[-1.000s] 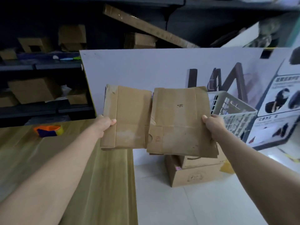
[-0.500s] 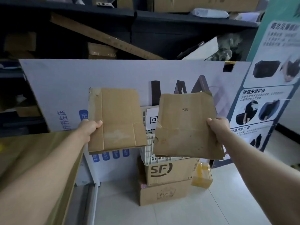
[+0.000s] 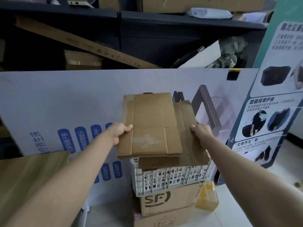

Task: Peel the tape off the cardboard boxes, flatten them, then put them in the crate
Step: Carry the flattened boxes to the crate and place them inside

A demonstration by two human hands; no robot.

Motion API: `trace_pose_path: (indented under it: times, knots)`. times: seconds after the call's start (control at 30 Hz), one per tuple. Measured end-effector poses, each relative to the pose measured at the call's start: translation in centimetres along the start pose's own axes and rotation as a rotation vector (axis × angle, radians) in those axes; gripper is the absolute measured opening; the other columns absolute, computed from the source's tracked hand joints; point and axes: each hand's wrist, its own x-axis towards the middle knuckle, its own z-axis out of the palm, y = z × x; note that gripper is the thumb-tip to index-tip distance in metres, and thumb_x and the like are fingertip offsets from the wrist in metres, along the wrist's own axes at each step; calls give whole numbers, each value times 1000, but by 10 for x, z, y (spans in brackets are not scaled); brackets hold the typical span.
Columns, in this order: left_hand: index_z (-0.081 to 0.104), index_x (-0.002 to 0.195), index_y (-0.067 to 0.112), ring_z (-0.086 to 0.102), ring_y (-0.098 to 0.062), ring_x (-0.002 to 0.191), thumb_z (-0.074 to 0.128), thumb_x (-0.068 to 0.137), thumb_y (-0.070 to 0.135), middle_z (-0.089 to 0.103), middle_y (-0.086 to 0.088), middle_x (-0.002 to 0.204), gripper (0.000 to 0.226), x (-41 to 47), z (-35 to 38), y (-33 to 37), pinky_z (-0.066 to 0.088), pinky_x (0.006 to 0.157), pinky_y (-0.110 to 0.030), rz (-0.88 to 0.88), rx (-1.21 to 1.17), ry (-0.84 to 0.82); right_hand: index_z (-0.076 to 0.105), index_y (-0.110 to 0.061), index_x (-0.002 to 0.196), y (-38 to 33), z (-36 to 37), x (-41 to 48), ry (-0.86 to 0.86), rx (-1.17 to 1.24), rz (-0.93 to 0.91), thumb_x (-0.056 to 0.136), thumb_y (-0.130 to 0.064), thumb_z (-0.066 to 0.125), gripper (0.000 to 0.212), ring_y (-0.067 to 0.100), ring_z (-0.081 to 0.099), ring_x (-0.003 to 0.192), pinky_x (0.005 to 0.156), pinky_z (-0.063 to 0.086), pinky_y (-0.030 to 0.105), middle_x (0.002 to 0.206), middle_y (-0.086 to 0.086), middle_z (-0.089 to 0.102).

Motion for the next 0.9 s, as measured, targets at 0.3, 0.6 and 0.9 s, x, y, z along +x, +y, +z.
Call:
trace_pose_path:
  times: [0.3, 0.6, 0.9]
  knots:
    - [47, 128, 6, 60, -35, 100, 58, 91, 8, 61, -20, 113, 39, 60, 60, 1, 48, 87, -51, -70, 26, 80, 57, 0, 99, 5, 23, 80, -151, -8, 69, 94, -26, 52, 27, 27, 53, 96, 77, 43, 31, 104, 13, 54]
    - [36, 137, 7, 57, -35, 109, 73, 79, 17, 55, -18, 127, 70, 97, 123, -19, 46, 94, -54, -122, -80, 275, 63, -5, 78, 7, 13, 148, -383, 116, 168, 88, -16, 55, 17, 30, 60, 85, 80, 51, 37, 84, 13, 63]
    - [60, 90, 1, 61, -26, 69, 66, 85, 5, 65, -14, 78, 9, 93, 163, -35, 49, 61, -38, -200, -326, 353, 65, -11, 77, 6, -7, 195, -627, 56, 155, 83, -51, 64, 40, 17, 66, 60, 57, 49, 28, 57, -3, 69]
